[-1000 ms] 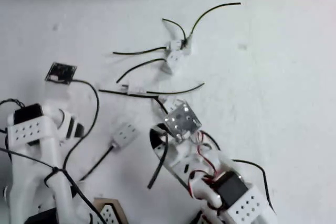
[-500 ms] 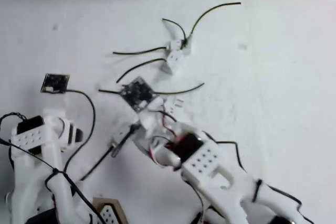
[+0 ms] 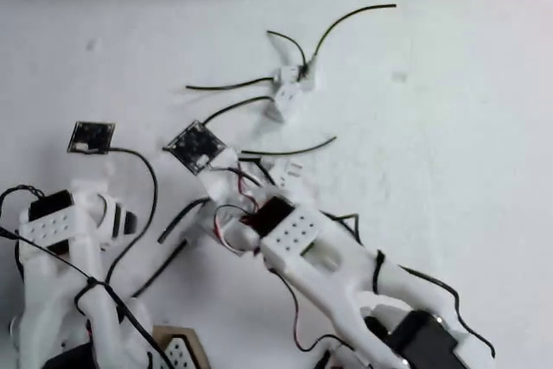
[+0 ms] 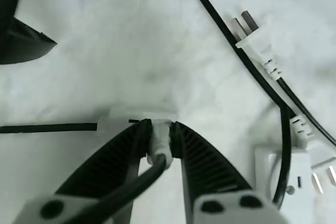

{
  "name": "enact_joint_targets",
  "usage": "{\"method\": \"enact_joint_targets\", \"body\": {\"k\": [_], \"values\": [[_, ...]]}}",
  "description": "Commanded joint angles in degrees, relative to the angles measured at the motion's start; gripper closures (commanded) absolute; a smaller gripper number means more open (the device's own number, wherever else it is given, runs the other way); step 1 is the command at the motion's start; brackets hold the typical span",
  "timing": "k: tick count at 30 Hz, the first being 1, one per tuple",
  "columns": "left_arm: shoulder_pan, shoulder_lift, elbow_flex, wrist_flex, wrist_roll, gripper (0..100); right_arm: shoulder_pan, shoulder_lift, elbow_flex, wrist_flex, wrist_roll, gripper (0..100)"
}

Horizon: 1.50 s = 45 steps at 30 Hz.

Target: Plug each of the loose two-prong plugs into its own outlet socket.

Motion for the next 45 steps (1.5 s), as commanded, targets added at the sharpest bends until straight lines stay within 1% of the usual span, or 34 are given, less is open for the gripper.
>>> {"method": "enact_joint_targets", "body": {"k": [1,12,16,26,33,38,42,45], "values": [[-0.4,-2.59,0.09,-0.7,0.44,78,0.31,1.54,-2.64,-2.95,0.44,98.1],[-0.4,-2.95,0.62,-0.7,0.44,78,0.48,2.59,-2.46,-2.42,0.44,98.1],[-0.4,-2.95,0.62,-0.7,0.44,78,1.89,2.24,-2.55,0.22,0.44,98.1],[-0.4,-2.95,0.62,-0.7,0.44,78,1.71,2.95,-1.67,0.04,-0.09,98.1],[-0.4,-2.95,0.7,-0.7,0.35,78,1.19,7.08,3.6,-8.04,0.44,98.1],[-0.4,-2.95,0.7,-0.7,0.26,78,1.19,8.66,4.48,-8.04,0.44,98.1],[-0.4,-2.95,0.7,-0.7,0.26,78,0.75,8.4,6.59,-8.48,3.6,98.1],[-0.4,-2.86,0.7,-0.7,0.26,78,0.57,8.4,6.59,-8.48,3.6,98.1]]}}
